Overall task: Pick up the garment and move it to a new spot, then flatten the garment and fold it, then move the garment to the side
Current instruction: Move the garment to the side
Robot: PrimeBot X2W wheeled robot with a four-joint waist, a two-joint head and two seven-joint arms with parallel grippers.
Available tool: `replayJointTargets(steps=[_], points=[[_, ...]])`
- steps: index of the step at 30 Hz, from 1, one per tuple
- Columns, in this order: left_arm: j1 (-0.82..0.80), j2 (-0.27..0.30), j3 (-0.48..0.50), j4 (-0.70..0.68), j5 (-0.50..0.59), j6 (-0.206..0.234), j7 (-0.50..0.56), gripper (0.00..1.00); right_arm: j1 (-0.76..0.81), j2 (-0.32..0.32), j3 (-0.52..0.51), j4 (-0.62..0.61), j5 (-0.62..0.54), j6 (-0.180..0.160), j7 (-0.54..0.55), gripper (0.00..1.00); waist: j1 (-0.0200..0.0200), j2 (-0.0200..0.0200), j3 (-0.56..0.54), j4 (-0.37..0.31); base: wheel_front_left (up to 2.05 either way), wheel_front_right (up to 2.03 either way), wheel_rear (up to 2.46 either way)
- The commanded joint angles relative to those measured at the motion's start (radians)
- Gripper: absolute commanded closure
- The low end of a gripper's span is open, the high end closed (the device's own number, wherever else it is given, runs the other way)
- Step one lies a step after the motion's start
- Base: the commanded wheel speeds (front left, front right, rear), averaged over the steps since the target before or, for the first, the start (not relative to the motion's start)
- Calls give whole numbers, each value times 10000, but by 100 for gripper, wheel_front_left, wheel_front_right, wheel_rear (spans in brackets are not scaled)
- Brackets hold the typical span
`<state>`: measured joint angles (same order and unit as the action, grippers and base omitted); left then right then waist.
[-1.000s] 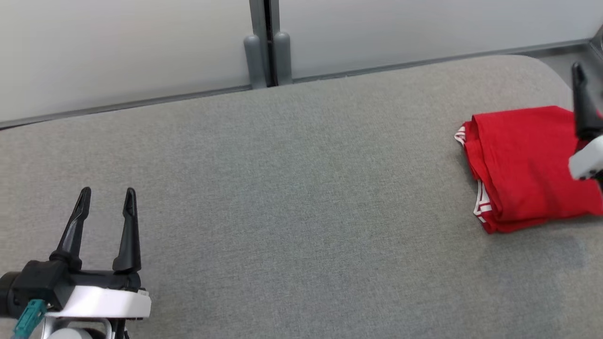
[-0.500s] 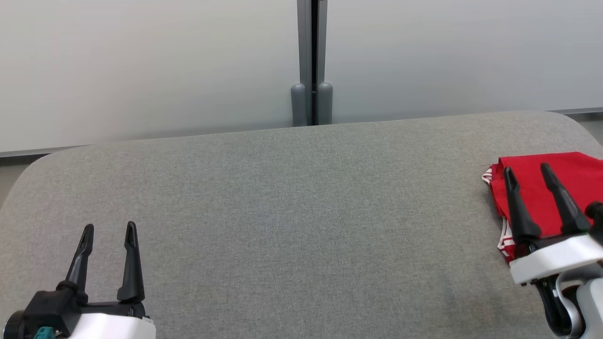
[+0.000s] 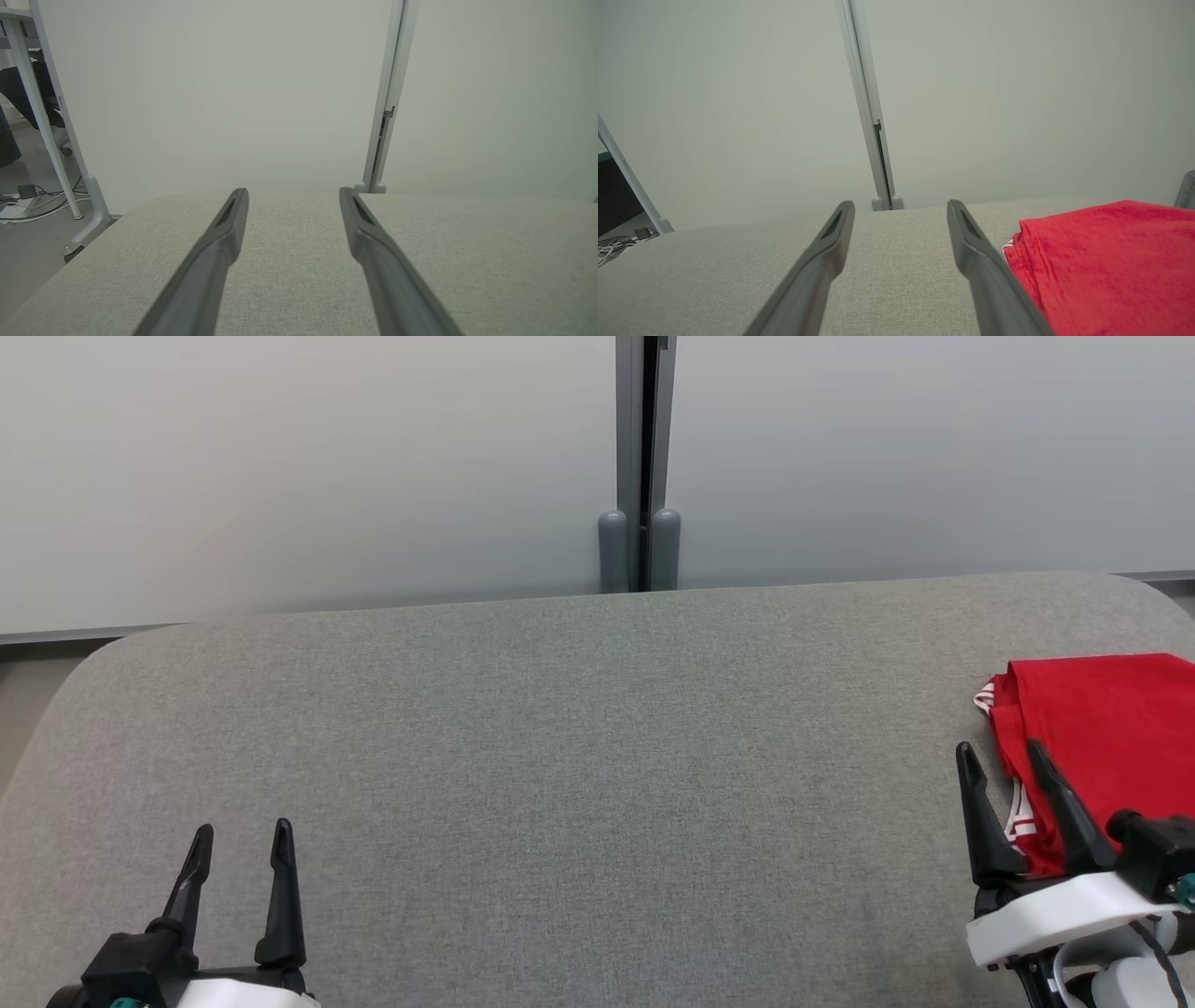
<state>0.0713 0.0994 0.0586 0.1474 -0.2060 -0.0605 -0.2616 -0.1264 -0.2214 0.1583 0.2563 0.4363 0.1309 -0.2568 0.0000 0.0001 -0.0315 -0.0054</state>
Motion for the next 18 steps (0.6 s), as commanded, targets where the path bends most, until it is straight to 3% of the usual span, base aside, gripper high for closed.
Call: replayJointTargets(steps=[1,18], points=[[-174,-30,62,76,145,-81,-41,0,134,19,-7,82,35,1,-89,0,0,-1,-2,13,0,0,0],[-344,-292,172,370,485,-300,-41,0,10,66,184,552,222,0,-97,0,0,-1,17,-61,0,0,0]])
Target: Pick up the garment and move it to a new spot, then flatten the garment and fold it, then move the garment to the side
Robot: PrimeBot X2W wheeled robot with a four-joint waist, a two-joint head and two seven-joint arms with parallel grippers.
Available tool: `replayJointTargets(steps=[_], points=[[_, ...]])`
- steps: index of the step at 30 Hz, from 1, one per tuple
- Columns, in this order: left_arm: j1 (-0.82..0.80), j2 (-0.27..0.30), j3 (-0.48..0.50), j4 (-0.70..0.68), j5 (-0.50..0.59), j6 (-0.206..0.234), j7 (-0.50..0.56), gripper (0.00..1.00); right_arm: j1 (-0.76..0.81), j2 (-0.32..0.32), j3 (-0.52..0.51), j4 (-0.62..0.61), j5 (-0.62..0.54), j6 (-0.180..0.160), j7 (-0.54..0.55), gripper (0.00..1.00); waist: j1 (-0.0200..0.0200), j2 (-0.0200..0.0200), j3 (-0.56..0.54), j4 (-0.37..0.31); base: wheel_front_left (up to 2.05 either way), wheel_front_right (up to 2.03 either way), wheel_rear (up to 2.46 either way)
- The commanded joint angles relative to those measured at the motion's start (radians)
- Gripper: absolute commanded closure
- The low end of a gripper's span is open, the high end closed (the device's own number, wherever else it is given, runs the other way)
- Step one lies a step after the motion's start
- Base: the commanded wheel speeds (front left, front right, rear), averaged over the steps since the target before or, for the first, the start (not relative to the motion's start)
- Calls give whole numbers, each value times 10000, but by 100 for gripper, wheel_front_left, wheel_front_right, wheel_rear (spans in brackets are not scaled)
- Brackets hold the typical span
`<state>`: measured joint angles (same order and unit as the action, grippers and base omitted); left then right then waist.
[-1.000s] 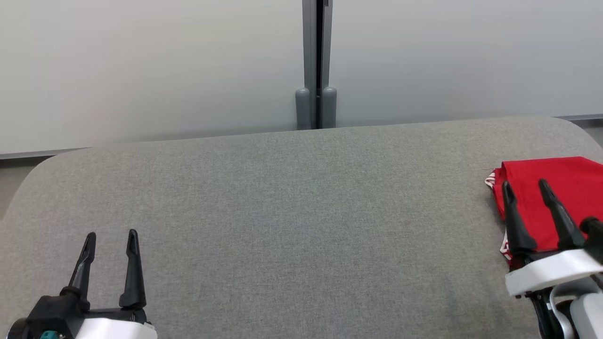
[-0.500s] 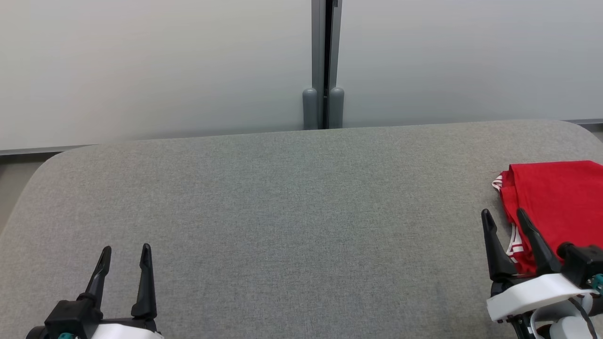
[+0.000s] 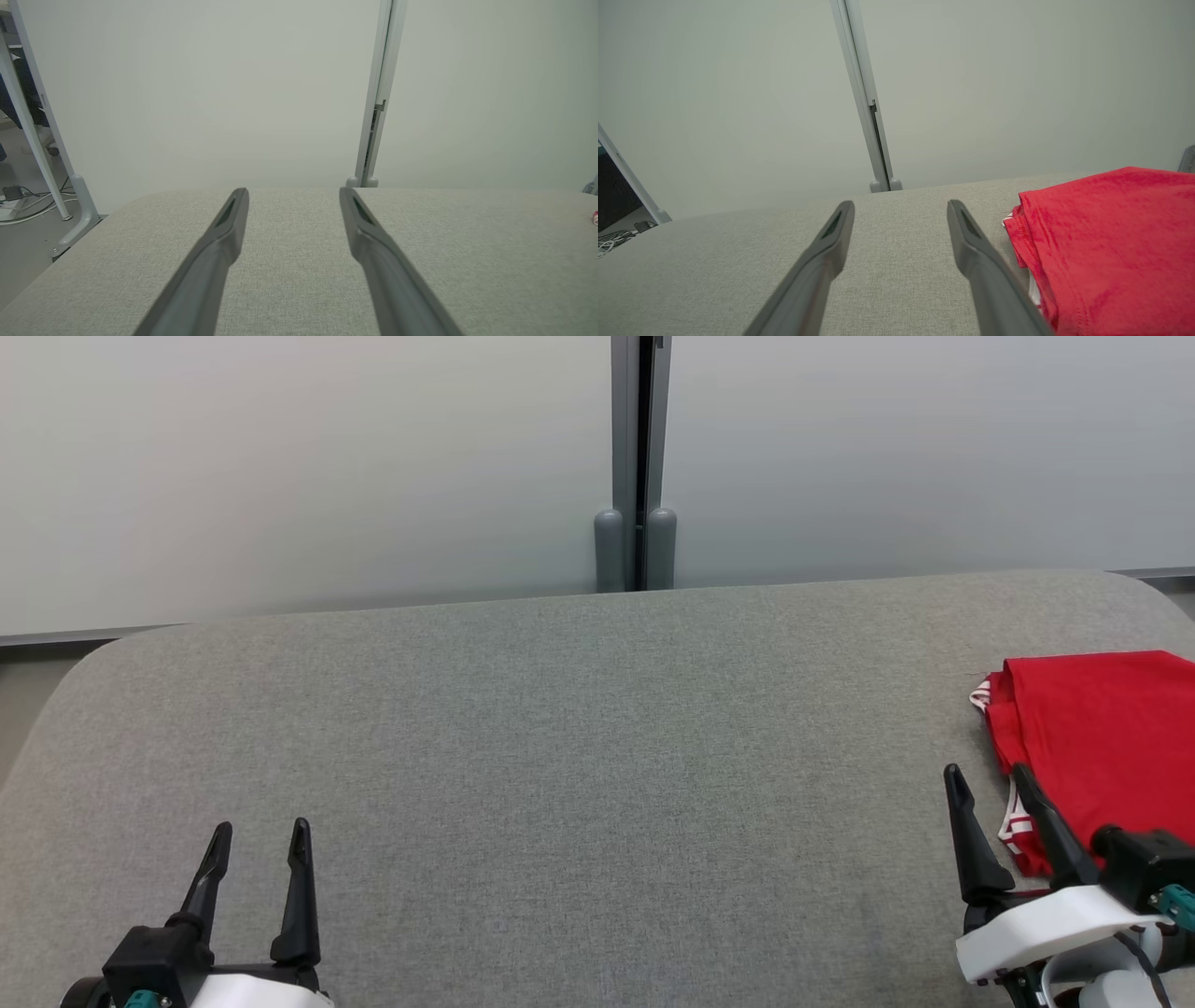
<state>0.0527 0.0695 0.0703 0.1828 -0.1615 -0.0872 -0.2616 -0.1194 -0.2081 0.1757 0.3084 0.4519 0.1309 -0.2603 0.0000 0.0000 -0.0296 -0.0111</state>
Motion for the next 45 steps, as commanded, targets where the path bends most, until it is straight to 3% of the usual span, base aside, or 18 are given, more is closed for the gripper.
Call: replayJointTargets(steps=[1,11,12,15,45], points=[[-167,-2,59,21,49,-48,-41,0,-81,-68,36,54,69,0,-61,0,0,0,-4,-8,0,0,0],[-174,-66,74,111,102,-112,-41,0,-172,-50,341,236,256,0,-62,0,0,0,-42,-31,0,0,0],[2,-106,53,137,90,-85,8,100,-104,12,330,252,241,0,7,100,1,0,-41,-33,0,0,0],[92,-207,91,419,-49,-89,134,100,82,149,324,409,370,0,68,100,1,0,-39,-32,0,0,0],[-539,-190,203,448,-5208,-218,1409,100,58,644,-835,10,4371,0,1379,100,1,0,47,1,0,0,0]])
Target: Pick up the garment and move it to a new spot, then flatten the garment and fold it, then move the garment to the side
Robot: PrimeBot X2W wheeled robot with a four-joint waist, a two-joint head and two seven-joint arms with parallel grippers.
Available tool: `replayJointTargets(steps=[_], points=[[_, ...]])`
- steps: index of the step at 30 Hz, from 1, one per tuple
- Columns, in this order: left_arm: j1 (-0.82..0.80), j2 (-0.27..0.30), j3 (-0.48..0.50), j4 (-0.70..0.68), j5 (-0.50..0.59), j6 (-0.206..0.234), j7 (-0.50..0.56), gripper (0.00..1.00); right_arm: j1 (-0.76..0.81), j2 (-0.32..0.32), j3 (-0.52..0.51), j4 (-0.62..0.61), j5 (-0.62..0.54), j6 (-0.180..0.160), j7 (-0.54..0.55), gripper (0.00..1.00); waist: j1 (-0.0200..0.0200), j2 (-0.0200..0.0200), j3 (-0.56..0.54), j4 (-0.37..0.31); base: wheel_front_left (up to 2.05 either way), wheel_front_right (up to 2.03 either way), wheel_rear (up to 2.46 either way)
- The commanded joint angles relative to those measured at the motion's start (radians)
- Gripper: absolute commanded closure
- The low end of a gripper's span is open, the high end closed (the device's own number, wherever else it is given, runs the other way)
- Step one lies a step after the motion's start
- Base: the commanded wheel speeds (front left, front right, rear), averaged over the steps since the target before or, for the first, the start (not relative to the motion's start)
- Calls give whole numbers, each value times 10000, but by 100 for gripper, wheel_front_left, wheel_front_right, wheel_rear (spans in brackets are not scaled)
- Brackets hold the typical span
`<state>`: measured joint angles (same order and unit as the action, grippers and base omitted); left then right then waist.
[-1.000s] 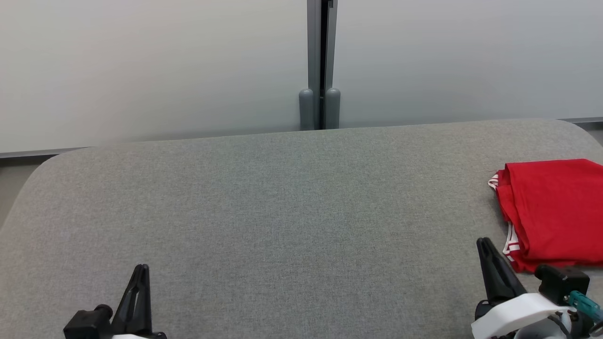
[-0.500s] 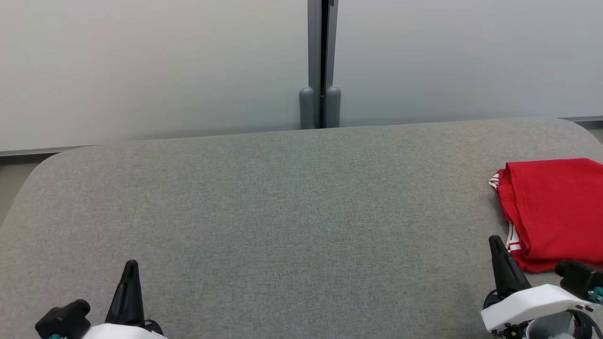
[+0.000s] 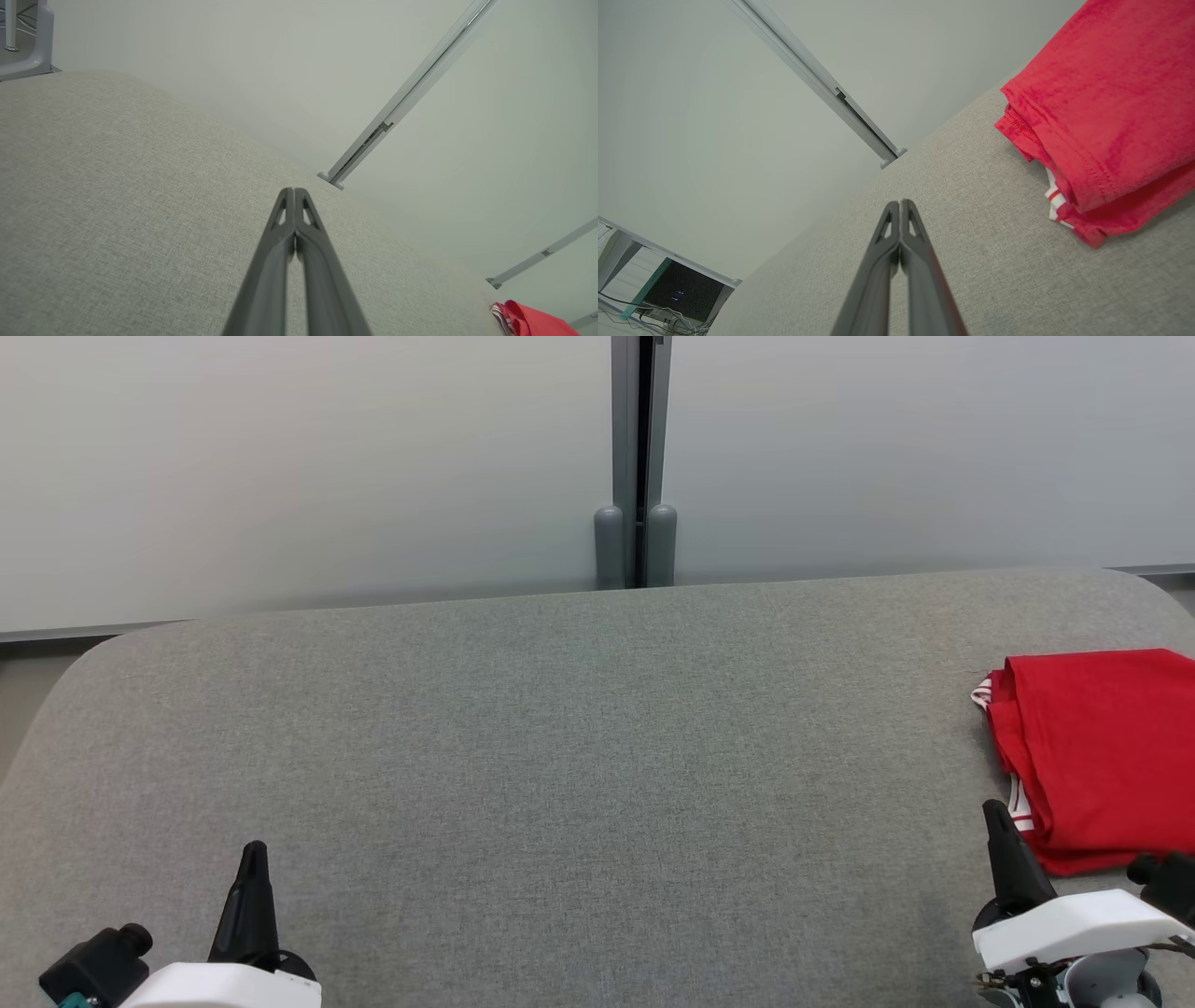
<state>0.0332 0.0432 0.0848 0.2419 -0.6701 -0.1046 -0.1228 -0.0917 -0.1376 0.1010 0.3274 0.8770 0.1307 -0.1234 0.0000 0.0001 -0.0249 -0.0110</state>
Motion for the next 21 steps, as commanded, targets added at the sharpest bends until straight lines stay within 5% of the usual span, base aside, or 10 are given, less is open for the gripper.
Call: replayJointTargets(steps=[1,21], points=[[-367,73,61,-141,-268,-48,62,100,-220,-47,-121,-192,236,2,44,100,0,-1,2,1,0,0,0],[-720,82,139,-97,-3053,-115,769,100,-232,226,-751,-403,2403,1,760,100,0,-1,64,26,0,0,0]])
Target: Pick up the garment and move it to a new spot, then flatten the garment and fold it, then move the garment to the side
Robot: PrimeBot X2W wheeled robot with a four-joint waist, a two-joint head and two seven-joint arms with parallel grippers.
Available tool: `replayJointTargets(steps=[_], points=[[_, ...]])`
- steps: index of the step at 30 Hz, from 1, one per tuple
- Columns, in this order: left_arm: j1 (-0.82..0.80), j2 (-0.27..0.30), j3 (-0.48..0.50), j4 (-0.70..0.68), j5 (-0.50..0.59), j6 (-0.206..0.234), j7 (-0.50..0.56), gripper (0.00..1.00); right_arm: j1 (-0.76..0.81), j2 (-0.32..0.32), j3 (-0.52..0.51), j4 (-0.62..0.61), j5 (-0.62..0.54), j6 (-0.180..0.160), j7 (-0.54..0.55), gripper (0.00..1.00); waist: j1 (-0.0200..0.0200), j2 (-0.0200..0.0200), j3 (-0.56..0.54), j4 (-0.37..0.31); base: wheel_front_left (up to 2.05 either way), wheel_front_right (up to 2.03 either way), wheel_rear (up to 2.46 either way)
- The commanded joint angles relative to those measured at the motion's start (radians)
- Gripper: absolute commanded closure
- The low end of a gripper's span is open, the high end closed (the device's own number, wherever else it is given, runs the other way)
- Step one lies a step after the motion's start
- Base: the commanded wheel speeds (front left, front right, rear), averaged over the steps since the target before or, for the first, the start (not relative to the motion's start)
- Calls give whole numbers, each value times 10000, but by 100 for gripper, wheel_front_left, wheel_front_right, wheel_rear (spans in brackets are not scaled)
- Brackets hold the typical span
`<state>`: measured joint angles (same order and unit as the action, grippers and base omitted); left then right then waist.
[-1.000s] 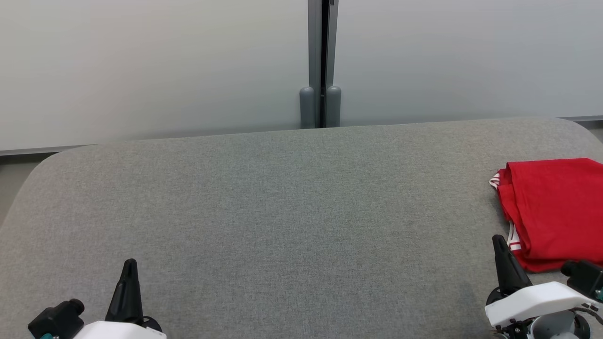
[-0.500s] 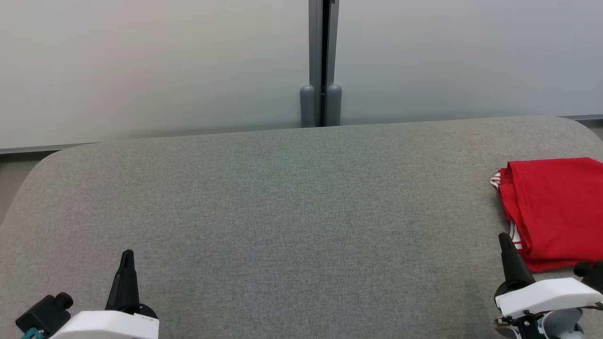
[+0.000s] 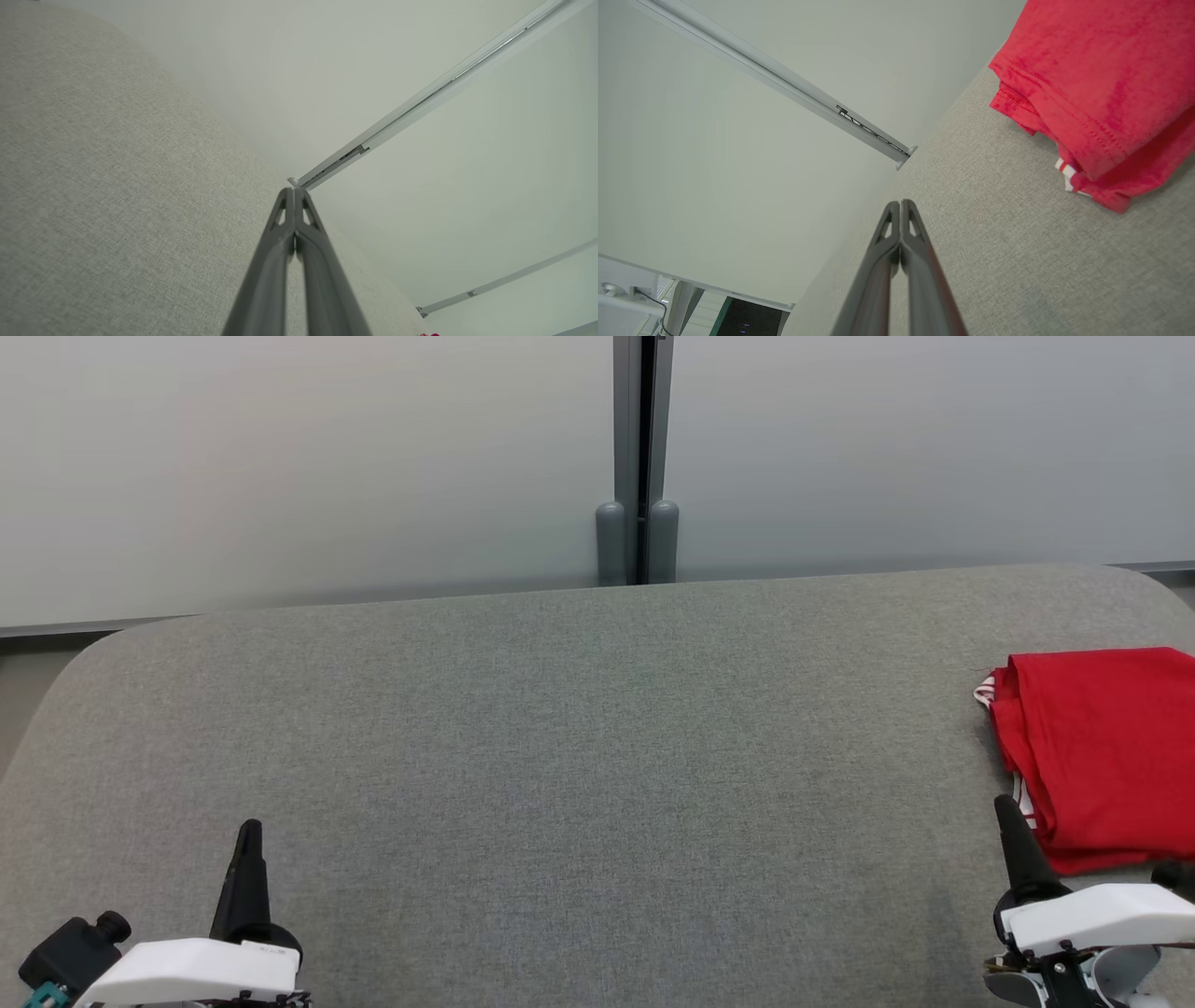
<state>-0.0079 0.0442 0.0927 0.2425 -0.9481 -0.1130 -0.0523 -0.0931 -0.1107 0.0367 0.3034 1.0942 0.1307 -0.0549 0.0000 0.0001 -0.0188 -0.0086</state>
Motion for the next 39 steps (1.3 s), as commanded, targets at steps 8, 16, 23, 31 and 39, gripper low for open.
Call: replayJointTargets(steps=[8,16,23,31,39], points=[[-411,74,85,-85,-1181,-61,292,100,-222,51,-314,-232,938,1,315,100,0,-1,26,11,0,0,0],[-526,78,108,-71,-1928,-84,489,100,-223,125,-488,-287,1521,1,502,100,0,-1,47,19,0,0,0],[-593,79,129,-57,-2632,-98,666,100,-224,201,-640,-333,2066,1,682,100,0,-1,68,27,0,0,0],[-716,81,149,-42,-3394,-118,851,100,-217,268,-818,-387,2657,1,881,100,0,-1,91,36,0,0,0],[-774,82,169,-25,-4094,-131,1028,100,-218,340,-972,-444,3199,1,1074,100,0,-1,115,45,0,0,0]])
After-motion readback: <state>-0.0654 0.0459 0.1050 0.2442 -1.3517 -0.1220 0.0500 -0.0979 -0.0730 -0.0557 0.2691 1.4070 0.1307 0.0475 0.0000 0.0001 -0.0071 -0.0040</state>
